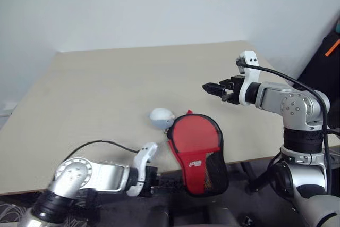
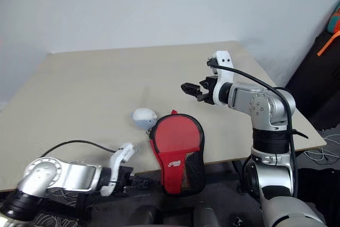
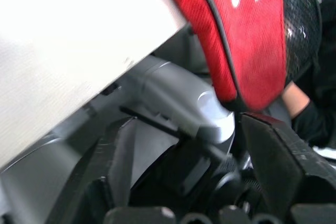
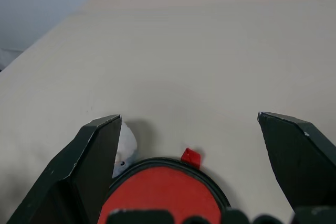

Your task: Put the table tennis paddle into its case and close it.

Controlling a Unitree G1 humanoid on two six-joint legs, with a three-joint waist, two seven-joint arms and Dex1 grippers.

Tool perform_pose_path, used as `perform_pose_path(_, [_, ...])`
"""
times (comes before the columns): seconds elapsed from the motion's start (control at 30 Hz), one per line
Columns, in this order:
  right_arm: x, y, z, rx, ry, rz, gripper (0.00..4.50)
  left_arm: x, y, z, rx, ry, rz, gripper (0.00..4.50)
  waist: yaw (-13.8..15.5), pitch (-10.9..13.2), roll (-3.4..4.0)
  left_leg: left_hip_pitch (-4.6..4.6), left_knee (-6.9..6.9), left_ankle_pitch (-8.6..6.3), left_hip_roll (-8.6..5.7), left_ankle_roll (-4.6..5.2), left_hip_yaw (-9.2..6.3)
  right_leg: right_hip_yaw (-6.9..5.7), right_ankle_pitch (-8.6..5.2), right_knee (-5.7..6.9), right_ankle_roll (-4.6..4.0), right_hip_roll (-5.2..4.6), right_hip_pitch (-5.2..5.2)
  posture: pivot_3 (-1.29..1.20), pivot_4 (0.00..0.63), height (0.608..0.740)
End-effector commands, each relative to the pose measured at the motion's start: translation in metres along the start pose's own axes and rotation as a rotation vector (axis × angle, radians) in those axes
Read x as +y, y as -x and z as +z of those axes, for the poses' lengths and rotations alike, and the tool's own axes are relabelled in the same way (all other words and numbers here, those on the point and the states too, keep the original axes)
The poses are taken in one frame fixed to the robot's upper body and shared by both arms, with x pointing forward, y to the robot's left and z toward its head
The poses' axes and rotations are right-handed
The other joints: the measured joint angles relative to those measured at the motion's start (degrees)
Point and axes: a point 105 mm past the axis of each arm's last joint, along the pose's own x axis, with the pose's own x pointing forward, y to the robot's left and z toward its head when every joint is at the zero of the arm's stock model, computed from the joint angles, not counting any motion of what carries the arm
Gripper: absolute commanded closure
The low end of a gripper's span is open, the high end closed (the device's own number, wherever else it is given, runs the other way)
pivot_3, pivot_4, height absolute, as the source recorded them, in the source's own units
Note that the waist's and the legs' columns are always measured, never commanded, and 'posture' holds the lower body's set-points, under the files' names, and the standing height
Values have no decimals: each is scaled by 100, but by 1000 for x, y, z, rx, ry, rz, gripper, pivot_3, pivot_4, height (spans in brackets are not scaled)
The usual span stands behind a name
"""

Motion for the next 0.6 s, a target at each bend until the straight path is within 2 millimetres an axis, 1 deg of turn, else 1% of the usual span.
perform_pose_path(0.03, [8,-1,22,-67,53,25,0,-14,10,31,-142,-173,-15,2353,12,0,0,1,0,-2,-2,-4,0,-1,0,-3,0,-1,0,0,0,740])
perform_pose_path(0.13, [10,-8,23,-67,62,44,0,-25,4,63,-309,-323,-5,3449,12,0,0,0,3,-8,-5,-15,2,-1,1,-6,0,-3,5,0,0,740])
perform_pose_path(0.2, [14,-13,23,-58,78,69,0,-30,-4,71,-368,-390,-7,4203,8,-2,-5,1,1,-8,-5,-16,7,1,3,-8,-2,-3,8,0,0,740])
perform_pose_path(0.23, [16,-15,23,-54,85,81,0,-32,-8,72,-391,-428,-11,4485,-6,-2,-3,1,-3,-4,-3,-10,8,2,3,-8,-2,-1,7,0,0,740])
perform_pose_path(0.33, [20,-23,21,-32,108,108,0,-31,-19,74,-434,-506,-7,4485,-20,-1,-1,2,-20,8,0,8,22,16,3,-6,-1,4,-5,0,0,740])
perform_pose_path(0.4, [22,-27,21,-22,118,121,0,-30,-25,72,-439,-522,-24,4485,-15,-1,-1,2,-27,8,6,8,22,17,2,-6,-2,10,-9,0,0,740])
perform_pose_path(0.5, [31,-42,14,22,138,182,0,-28,-40,69,-429,-582,-45,4485,-15,-1,-1,1,-25,8,7,9,22,17,1,-6,-2,11,-9,0,0,740])
perform_pose_path(0.6, [42,-58,5,73,147,244,0,-32,-50,76,-463,-630,-70,4485,-29,-1,-3,4,-11,9,7,11,25,17,2,-5,-2,11,0,0,0,740])
